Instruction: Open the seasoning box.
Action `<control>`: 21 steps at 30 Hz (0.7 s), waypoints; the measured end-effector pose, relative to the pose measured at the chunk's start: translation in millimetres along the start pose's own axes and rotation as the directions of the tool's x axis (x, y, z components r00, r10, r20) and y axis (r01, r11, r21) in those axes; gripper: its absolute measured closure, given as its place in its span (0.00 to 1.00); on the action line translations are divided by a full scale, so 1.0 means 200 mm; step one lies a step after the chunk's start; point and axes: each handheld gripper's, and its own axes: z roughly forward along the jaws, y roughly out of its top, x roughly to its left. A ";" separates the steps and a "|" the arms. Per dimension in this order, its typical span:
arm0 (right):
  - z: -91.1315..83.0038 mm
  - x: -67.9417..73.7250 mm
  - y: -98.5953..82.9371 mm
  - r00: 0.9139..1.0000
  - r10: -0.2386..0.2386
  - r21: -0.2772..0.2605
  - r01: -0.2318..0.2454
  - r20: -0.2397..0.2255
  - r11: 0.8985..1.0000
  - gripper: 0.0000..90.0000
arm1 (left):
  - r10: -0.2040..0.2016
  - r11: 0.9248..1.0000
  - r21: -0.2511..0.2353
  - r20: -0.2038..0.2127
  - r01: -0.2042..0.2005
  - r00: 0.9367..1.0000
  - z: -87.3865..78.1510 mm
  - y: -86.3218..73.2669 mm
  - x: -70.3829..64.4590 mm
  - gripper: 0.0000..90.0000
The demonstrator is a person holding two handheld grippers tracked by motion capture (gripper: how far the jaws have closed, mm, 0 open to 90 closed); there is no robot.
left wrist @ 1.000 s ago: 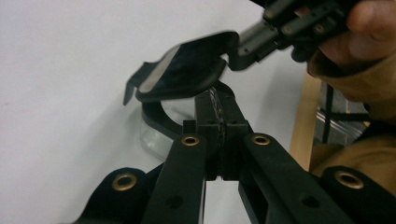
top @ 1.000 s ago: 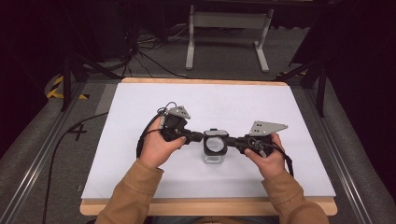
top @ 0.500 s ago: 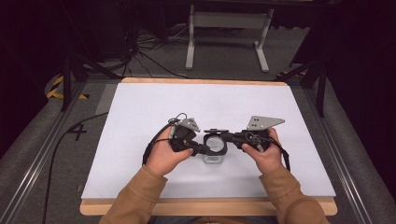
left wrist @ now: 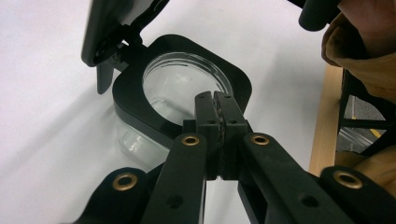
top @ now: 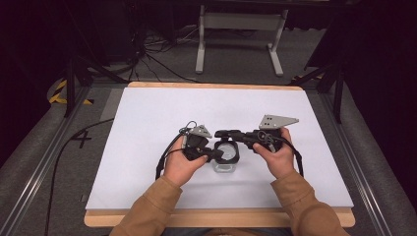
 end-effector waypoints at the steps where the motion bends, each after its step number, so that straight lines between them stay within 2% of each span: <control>1: 0.01 -0.01 0.01 1.000 -0.003 0.000 0.003 0.004 1.000 1.00 | 0.000 1.000 0.002 -0.005 0.000 1.000 0.00 0.00 0.00 1.00; 10: 0.05 -0.07 0.04 0.999 -0.005 0.013 0.005 0.045 1.000 1.00 | 0.030 1.000 0.009 -0.029 -0.030 0.999 0.00 0.00 -0.02 1.00; 15: 0.07 -0.08 0.05 0.997 -0.021 0.027 0.019 0.068 0.999 1.00 | 0.016 1.000 0.019 -0.028 -0.016 0.999 0.00 0.00 -0.02 1.00; 16: 0.07 -0.08 0.06 0.997 -0.025 0.031 0.022 0.074 0.999 1.00 | 0.002 1.000 0.018 -0.028 -0.002 1.000 0.00 0.01 -0.02 1.00; 21: 0.09 -0.10 0.06 0.995 -0.025 0.039 0.021 0.095 0.999 1.00 | -0.002 1.000 0.016 -0.032 0.002 0.999 0.00 0.01 -0.02 1.00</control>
